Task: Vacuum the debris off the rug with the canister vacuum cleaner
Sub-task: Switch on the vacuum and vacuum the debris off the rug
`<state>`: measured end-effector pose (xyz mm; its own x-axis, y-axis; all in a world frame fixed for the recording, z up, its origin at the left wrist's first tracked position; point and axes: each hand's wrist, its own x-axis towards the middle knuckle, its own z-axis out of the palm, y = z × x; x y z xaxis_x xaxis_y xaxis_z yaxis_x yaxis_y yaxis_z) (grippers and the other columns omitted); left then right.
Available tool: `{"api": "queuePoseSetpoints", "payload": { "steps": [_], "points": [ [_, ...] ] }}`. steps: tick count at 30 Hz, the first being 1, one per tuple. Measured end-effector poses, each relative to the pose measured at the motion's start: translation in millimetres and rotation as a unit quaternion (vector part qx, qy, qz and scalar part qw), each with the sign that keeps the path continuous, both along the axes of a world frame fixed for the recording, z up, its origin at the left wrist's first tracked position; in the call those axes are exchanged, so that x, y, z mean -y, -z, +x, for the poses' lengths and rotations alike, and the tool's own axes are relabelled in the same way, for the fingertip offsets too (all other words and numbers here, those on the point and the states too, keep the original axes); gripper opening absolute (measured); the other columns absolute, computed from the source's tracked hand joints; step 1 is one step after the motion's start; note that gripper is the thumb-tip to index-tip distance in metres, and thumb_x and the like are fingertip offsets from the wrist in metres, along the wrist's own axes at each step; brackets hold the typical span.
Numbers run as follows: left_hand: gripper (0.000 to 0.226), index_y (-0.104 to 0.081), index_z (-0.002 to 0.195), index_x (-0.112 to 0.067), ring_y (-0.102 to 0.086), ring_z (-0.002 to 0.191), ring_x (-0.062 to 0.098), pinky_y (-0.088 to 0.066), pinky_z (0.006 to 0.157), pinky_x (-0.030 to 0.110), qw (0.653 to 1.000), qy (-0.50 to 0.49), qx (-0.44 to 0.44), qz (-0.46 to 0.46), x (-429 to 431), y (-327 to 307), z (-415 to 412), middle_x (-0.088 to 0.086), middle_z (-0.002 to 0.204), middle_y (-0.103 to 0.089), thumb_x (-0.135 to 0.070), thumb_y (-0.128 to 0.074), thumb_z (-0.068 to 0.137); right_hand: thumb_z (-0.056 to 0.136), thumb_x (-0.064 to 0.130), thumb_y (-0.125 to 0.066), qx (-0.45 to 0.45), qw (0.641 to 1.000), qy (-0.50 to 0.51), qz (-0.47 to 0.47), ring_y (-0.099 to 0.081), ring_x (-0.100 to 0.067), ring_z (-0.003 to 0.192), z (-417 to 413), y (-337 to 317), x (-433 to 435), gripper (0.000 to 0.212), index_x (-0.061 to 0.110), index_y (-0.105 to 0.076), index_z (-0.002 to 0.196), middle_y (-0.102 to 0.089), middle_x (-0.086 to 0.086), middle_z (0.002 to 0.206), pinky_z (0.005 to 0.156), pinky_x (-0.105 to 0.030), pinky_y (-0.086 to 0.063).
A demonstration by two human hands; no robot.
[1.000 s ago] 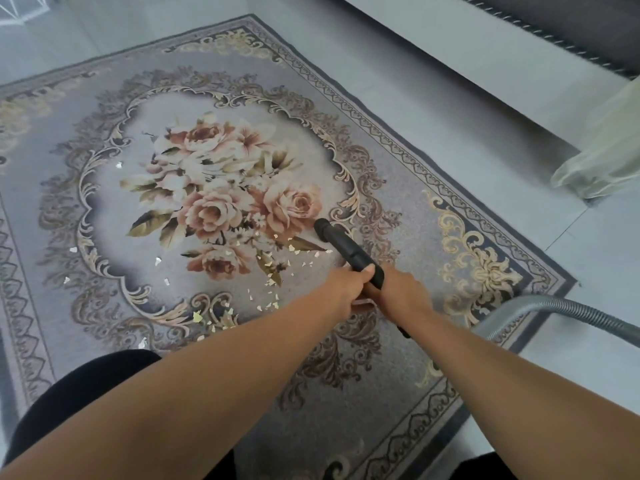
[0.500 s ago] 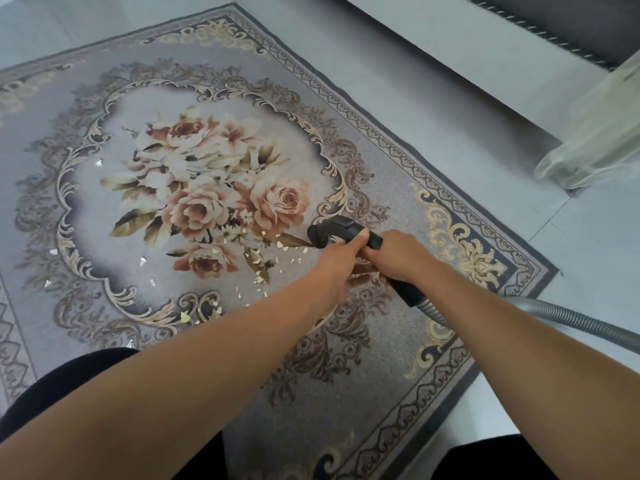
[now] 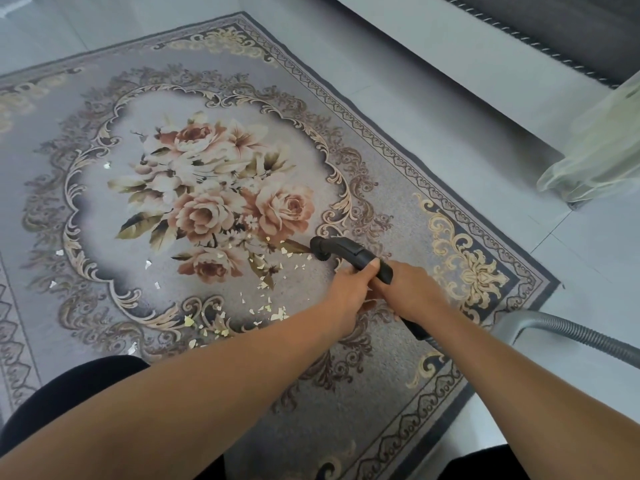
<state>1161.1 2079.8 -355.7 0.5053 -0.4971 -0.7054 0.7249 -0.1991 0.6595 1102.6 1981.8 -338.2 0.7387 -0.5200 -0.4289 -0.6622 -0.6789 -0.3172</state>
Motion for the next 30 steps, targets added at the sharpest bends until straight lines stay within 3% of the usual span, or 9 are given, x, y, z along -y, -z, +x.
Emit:
{"api": "queuePoseSetpoints", "payload": {
  "steps": [5, 12, 14, 18, 22, 28, 30],
  "points": [
    [0.031, -0.062, 0.116, -0.012, -0.06, 0.073, 0.015, -0.052, 0.074, 0.032, 1.0, -0.018, 0.017, 0.0, -2, -2, 24, 0.001, 0.095, -0.067, -0.034, -0.06, 0.094, 0.09, 0.063, -0.04, 0.012, 1.0, 0.009, -0.021, -0.062, -0.022, 0.069, 27, 1, -6, 0.044, 0.023, -0.058, 0.092, -0.064, 0.0, 0.079, 0.061, -0.032, -0.048],
    [0.035, -0.06, 0.12, -0.007, -0.059, 0.073, 0.016, -0.053, 0.084, 0.039, 0.998, -0.049, 0.031, 0.024, -2, 1, 46, 0.001, 0.089, -0.065, -0.034, -0.052, 0.099, 0.092, 0.055, -0.043, -0.007, 1.0, 0.024, -0.006, -0.061, -0.024, 0.071, 60, 6, -16, 0.04, 0.02, -0.061, 0.093, -0.058, 0.001, 0.073, 0.068, -0.034, -0.051],
    [0.035, -0.059, 0.121, -0.007, -0.06, 0.071, 0.016, -0.053, 0.084, 0.038, 0.998, -0.04, 0.03, 0.022, -1, -1, 42, 0.002, 0.09, -0.066, -0.034, -0.052, 0.099, 0.092, 0.054, -0.045, -0.002, 1.0, 0.024, 0.012, -0.061, -0.023, 0.069, 56, 4, -12, 0.038, 0.019, -0.061, 0.092, -0.059, 0.001, 0.073, 0.066, -0.033, -0.05],
    [0.035, -0.059, 0.12, -0.009, -0.06, 0.07, 0.014, -0.052, 0.067, 0.03, 1.0, -0.01, 0.012, 0.013, -1, -6, 28, 0.001, 0.092, -0.065, -0.035, -0.053, 0.098, 0.09, 0.06, -0.045, -0.006, 1.0, 0.009, 0.012, -0.063, -0.021, 0.065, 36, 3, -1, 0.045, 0.019, -0.061, 0.095, -0.064, -0.002, 0.076, 0.06, -0.031, -0.05],
    [0.035, -0.061, 0.12, -0.011, -0.06, 0.075, 0.013, -0.051, 0.074, 0.03, 1.0, -0.007, 0.019, 0.017, -1, -6, 19, 0.003, 0.101, -0.066, -0.036, -0.056, 0.096, 0.088, 0.065, -0.042, -0.003, 1.0, -0.01, -0.019, -0.063, -0.02, 0.06, 23, 4, 2, 0.048, 0.021, -0.059, 0.09, -0.064, -0.001, 0.072, 0.051, -0.028, -0.045],
    [0.034, -0.06, 0.122, -0.009, -0.06, 0.076, 0.014, -0.049, 0.063, 0.024, 0.999, -0.038, 0.014, 0.014, -4, -5, 4, 0.004, 0.101, -0.066, -0.031, -0.058, 0.096, 0.086, 0.063, -0.042, 0.007, 0.999, -0.032, 0.019, -0.067, -0.022, 0.057, 9, 0, 3, 0.047, 0.02, -0.06, 0.085, -0.068, -0.002, 0.069, 0.062, -0.041, -0.059],
    [0.035, -0.06, 0.123, -0.009, -0.061, 0.083, 0.017, -0.052, 0.07, 0.027, 0.999, -0.039, 0.01, 0.019, -5, -4, 2, 0.008, 0.112, -0.067, -0.031, -0.059, 0.095, 0.084, 0.065, -0.041, 0.005, 0.999, -0.033, 0.021, -0.066, -0.021, 0.057, 6, 0, 2, 0.047, 0.021, -0.059, 0.084, -0.067, -0.001, 0.068, 0.062, -0.041, -0.059]
  ]
}}
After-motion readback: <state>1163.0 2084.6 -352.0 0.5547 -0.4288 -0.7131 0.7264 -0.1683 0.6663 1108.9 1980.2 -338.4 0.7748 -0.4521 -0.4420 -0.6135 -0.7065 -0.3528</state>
